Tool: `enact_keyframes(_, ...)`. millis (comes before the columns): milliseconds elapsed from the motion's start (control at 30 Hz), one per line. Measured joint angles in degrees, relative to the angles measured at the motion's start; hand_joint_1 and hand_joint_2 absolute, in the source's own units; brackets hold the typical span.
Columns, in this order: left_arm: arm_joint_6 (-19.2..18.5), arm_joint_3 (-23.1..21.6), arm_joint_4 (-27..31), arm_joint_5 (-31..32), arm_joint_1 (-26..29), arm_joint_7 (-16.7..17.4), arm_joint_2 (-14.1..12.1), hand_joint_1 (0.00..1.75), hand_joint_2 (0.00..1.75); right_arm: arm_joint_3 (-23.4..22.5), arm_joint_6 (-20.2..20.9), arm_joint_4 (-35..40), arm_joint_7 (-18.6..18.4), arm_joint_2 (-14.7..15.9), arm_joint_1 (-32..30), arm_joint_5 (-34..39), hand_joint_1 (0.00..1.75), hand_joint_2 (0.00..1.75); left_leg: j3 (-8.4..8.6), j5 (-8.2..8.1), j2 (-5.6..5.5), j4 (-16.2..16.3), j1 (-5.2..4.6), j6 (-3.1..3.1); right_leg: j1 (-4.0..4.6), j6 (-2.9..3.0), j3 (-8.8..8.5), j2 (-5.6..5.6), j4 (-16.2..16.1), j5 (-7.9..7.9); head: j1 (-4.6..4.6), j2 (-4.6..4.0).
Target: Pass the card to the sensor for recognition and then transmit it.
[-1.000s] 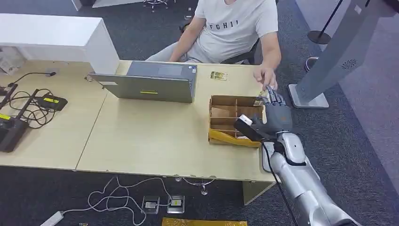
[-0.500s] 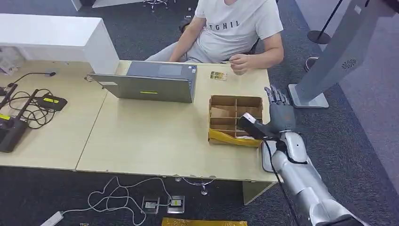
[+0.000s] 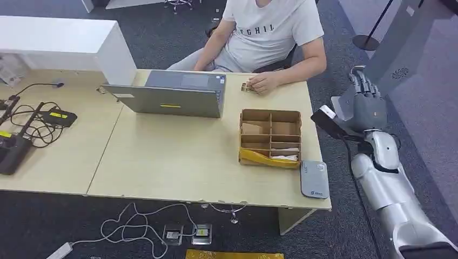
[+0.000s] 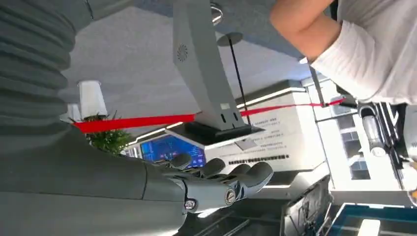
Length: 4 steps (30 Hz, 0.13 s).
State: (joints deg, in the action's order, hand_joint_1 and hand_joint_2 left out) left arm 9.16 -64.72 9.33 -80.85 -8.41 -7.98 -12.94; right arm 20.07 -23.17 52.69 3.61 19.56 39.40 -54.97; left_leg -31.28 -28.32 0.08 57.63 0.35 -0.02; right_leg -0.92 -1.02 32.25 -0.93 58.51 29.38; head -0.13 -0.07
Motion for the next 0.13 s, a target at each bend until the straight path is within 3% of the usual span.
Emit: enact_keyframes(133, 0.2, 0.0, 0.0, -0.3, 0.0, 0.0, 0.1, 0.0, 0.0, -1.4, 0.9, 1.7, -0.7, 1.9, 0.3, 0.4, 0.0, 1.75, 0.0, 0.01, -0.02, 0.0, 0.01, 0.0, 0.01, 0.0, 0.0, -0.04, 0.0, 0.0, 0.0, 0.02)
